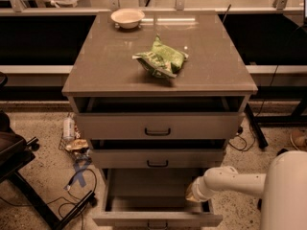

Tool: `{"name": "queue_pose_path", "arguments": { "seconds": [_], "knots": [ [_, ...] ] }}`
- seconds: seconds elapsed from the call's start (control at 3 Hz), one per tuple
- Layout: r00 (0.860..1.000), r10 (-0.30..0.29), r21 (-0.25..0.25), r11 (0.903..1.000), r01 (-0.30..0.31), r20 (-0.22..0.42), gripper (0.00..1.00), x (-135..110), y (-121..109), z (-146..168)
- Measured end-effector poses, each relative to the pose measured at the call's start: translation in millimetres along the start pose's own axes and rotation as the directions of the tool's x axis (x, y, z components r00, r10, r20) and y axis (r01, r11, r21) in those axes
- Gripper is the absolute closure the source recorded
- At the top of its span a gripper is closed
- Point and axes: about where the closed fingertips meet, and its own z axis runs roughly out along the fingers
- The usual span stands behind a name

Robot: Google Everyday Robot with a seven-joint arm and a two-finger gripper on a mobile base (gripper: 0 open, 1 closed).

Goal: Open bottom drawer

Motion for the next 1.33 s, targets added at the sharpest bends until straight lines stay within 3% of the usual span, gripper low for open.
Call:
{"name": "queue_pose_path", "arguments": {
  "seconds": [0.67, 1.33],
  "knots": [
    [0.996, 0.054, -0.063, 0.9968, -0.049, 0.077, 1.00, 18, -14, 66],
    [0.986, 0.108, -0.145, 0.9855, -0.089, 0.130, 1.00, 30, 26, 90]
  ]
}}
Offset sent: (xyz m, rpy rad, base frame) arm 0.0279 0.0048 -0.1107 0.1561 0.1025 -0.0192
